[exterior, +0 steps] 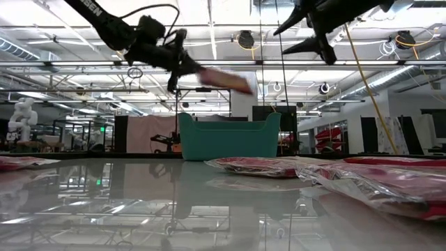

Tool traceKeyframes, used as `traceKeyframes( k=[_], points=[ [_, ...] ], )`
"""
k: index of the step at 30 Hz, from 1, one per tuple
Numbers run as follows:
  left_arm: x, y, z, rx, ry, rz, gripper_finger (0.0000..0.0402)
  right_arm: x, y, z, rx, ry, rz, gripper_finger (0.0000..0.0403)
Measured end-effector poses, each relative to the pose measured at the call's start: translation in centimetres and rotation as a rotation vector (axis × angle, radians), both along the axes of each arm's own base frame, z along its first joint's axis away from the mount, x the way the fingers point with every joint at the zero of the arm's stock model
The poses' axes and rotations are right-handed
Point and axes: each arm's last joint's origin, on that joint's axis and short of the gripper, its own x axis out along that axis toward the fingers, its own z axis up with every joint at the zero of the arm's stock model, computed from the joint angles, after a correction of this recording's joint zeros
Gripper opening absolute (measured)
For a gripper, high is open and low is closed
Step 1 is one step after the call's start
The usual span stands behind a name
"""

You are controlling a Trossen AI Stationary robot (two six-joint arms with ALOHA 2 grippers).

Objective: Sort popcorn bags into baskets
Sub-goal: Put the popcorn bag into the green bin

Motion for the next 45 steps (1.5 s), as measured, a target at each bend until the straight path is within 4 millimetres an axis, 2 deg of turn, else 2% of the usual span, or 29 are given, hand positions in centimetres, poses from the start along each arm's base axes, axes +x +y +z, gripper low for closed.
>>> traceKeyframes(
  k=[5, 12, 16, 20, 26, 30, 34, 40, 45],
  points=[
    [0.0, 0.5, -2.9, 0.017, 0.151, -0.035, 0.0011, -0.6, 0.9, 0.5, -0.003, -0.014, 0.04, 0.021],
    [1.4, 0.8, -5.5, -0.018, 0.197, -0.062, 0.0016, -0.7, 1.2, 0.7, 0.001, -0.027, 0.048, 0.021],
    [1.6, 1.2, -6.6, -0.03, 0.246, 0.003, 0.0023, -0.7, 1.2, 0.7, 0.013, -0.031, 0.044, 0.021],
    [1.8, 1.0, -6.9, 0.009, 0.311, 0.071, 0.006, -0.7, 1.2, 0.7, 0.025, -0.035, 0.04, 0.021],
    [2.2, 0.5, -7.0, 0.022, 0.337, 0.083, 0.0141, -0.7, 1.3, 0.7, 0.041, -0.038, 0.062, 0.021],
    [1.9, 0.3, -6.1, 0.039, 0.331, 0.106, 0.0186, -0.7, 1.4, 0.5, 0.079, -0.029, 0.101, 0.021],
    [1.2, -0.4, -3.7, 0.087, 0.283, 0.115, 0.0202, -0.8, 1.8, 0.1, 0.132, 0.008, 0.125, 0.021],
    [-1.0, -2.8, -0.2, 0.076, 0.3, 0.106, 0.0178, -0.8, 3.6, -0.4, 0.249, 0.065, 0.188, 0.021],
    [-2.3, -6.5, 1.0, -0.004, 0.402, 0.032, 0.0153, -0.7, 5.6, -1.2, 0.341, 0.285, 0.212, 0.021]
  ],
)
